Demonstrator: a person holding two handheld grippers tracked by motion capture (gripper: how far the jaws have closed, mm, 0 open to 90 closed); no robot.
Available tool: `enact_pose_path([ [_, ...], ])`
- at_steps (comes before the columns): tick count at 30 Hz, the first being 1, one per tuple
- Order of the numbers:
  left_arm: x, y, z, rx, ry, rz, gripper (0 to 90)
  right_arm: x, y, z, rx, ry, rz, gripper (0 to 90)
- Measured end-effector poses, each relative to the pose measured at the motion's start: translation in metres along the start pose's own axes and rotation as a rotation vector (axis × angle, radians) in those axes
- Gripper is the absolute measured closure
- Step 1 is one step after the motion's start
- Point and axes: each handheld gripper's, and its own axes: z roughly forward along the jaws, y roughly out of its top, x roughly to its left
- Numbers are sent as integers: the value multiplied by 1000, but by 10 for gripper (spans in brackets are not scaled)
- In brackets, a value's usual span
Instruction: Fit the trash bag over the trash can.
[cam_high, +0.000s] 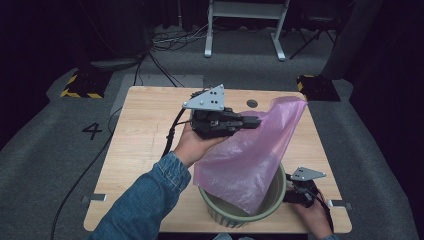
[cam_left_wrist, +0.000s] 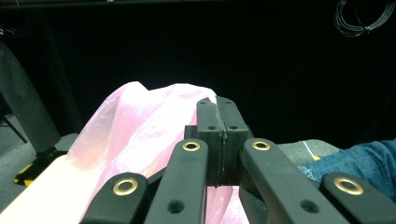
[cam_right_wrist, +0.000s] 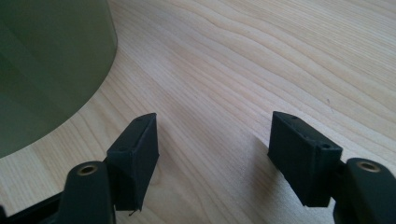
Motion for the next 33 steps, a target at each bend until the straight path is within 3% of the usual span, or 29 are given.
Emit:
enact_pose_path([
  [6, -11, -13, -7, 53, 24, 20, 896, 0, 0, 0, 0, 0, 0, 332],
  [16, -22, -34, -19, 103, 23, 4, 896, 0, 0, 0, 0, 0, 1, 332],
  [25, -32, -54, -28, 154, 5, -22, 896, 0, 0, 0, 0, 0, 1, 334],
  [33, -33, -74, -33, 195, -1, -71, 896, -1, -1, -1, -4, -5, 6, 373],
])
